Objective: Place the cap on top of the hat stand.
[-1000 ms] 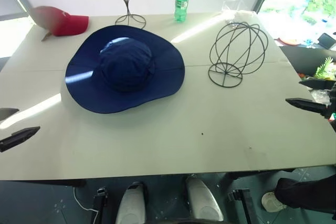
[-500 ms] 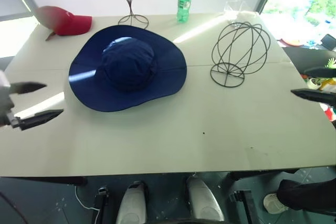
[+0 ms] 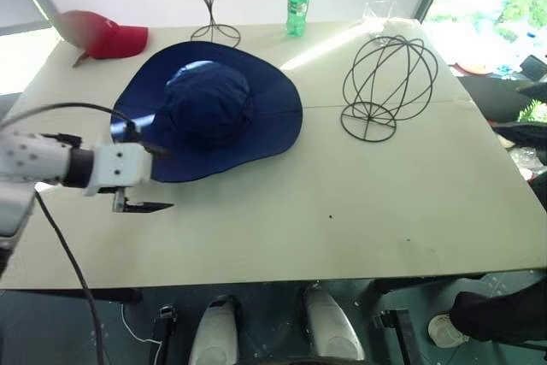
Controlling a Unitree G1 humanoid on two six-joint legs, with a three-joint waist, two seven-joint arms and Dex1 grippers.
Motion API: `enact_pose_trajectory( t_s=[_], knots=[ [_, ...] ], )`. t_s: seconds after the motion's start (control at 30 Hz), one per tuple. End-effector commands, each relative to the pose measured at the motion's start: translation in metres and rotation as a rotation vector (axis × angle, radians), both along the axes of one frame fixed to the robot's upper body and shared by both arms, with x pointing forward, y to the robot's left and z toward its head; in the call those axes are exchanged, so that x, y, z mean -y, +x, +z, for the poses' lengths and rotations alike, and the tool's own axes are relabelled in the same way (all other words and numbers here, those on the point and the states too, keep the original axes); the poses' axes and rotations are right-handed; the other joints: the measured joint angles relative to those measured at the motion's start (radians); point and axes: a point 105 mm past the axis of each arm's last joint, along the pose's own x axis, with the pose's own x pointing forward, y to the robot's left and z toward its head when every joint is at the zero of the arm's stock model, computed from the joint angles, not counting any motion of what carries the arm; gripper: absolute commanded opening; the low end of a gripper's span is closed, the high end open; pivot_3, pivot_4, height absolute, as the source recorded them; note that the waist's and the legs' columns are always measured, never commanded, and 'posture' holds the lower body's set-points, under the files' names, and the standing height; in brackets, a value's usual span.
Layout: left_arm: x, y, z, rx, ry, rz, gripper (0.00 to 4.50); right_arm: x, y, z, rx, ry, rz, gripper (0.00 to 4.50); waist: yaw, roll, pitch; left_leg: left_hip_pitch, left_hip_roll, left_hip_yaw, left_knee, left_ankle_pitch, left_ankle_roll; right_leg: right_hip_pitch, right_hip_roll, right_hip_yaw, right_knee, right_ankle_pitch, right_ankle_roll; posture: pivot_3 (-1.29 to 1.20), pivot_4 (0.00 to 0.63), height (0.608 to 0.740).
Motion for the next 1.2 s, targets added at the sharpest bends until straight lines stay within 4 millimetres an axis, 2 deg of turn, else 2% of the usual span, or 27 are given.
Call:
enact_pose_trajectory(
  t_s=[0.03,0.27,0.43,0.63,0.73,0.97,1.2],
  knots=[
    [0.000,0.017,-0.017,0.137,0.118,0.009,4.50,0.002,-0.010,0.013,0.049,-0.009,-0.047,4.44,0.003,0.000,0.000,0.000,0.000,0.000,0.000,0.000,0.000,0.000,0.000,0.000,0.000,0.000,0.000,0.00,0.150,0.739],
    [0.001,0.048,-0.041,0.404,0.204,0.078,4.50,0.012,-0.017,0.011,0.054,-0.011,-0.109,4.44,0.021,0.000,-0.001,0.000,0.000,0.000,0.001,0.000,0.000,0.000,0.000,0.000,0.001,0.001,0.003,0.00,0.150,0.739],
    [-0.002,0.068,-0.033,0.590,0.156,0.191,4.50,0.020,-0.017,0.003,0.049,-0.021,-0.141,4.44,0.030,0.000,-0.002,0.002,0.000,-0.001,0.003,0.000,0.000,0.001,0.000,0.000,0.006,0.002,0.003,0.00,0.150,0.739],
    [-0.006,0.083,-0.028,0.655,0.115,0.275,4.50,0.021,-0.016,-0.001,0.064,-0.038,-0.138,4.44,0.027,-0.001,-0.002,0.002,0.000,-0.001,0.004,0.000,0.000,0.001,0.000,0.000,0.007,0.001,0.004,0.00,0.150,0.739],
    [-0.003,0.086,-0.024,0.668,0.097,0.272,3.58,0.025,-0.012,0.004,0.089,-0.020,-0.159,4.50,0.025,-0.001,-0.002,0.001,0.000,-0.001,0.004,0.000,0.000,0.001,0.000,0.000,0.007,0.002,0.006,0.00,0.150,0.739],
    [-0.008,0.087,-0.016,0.698,0.091,0.287,0.02,0.026,-0.010,0.002,0.095,-0.019,-0.158,4.50,0.023,-0.001,-0.002,0.001,0.000,-0.001,0.003,0.000,0.000,0.001,0.000,0.000,0.007,0.002,0.007,0.00,0.150,0.739],
    [-0.013,0.096,0.016,0.737,-0.027,0.393,0.02,0.036,-0.008,0.005,0.108,-0.003,-0.209,4.50,0.023,-0.001,-0.002,0.001,0.000,-0.001,0.003,0.000,0.000,0.001,0.000,0.000,0.007,0.003,0.007,0.00,0.150,0.739]
  ],
)
